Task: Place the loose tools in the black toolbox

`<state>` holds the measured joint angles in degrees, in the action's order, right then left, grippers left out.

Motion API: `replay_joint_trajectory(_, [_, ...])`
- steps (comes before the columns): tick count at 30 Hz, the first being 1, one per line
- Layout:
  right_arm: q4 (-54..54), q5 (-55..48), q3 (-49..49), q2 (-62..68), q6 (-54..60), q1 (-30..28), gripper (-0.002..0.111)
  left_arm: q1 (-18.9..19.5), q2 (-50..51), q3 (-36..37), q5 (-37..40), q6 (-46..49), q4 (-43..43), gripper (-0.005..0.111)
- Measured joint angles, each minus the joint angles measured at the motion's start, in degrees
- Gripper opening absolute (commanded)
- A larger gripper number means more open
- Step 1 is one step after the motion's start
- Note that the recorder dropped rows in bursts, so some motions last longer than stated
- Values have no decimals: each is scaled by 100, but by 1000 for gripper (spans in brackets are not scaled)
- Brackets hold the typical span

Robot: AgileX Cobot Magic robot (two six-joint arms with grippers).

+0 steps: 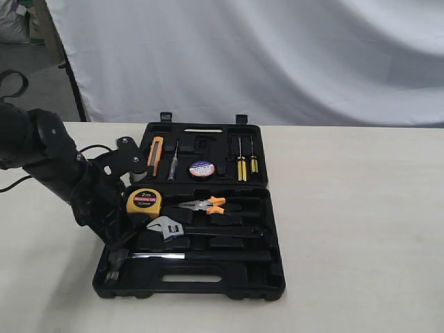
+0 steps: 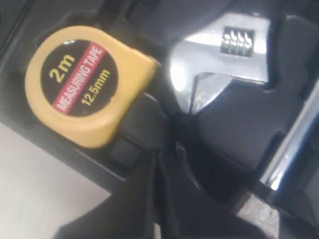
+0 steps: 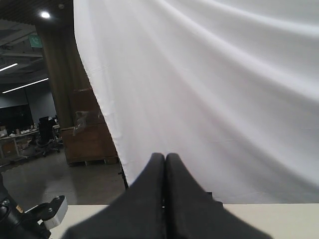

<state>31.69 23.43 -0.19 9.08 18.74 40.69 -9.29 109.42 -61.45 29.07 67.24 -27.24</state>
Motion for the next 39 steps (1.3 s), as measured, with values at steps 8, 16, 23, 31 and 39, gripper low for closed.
replay_joint_trajectory(8, [0,0,0,0,0,0,0,0,13,-25,-14,54,-87,1])
replay_joint_trajectory(16, [0,0,0,0,-24,0,0,0,-2497,231,103,-41,-1644,1])
replay_joint_trajectory(23, [0,0,0,0,-35,0,0,0,-5217,2684,-1665,-27,-3333,1])
replay_joint_trajectory(31, [0,0,0,0,-35,0,0,0,-7693,4213,-2486,-334,-3708,1])
replay_joint_trajectory(39, [0,0,0,0,-35,0,0,0,-9493,4644,-1722,-468,-3765,1])
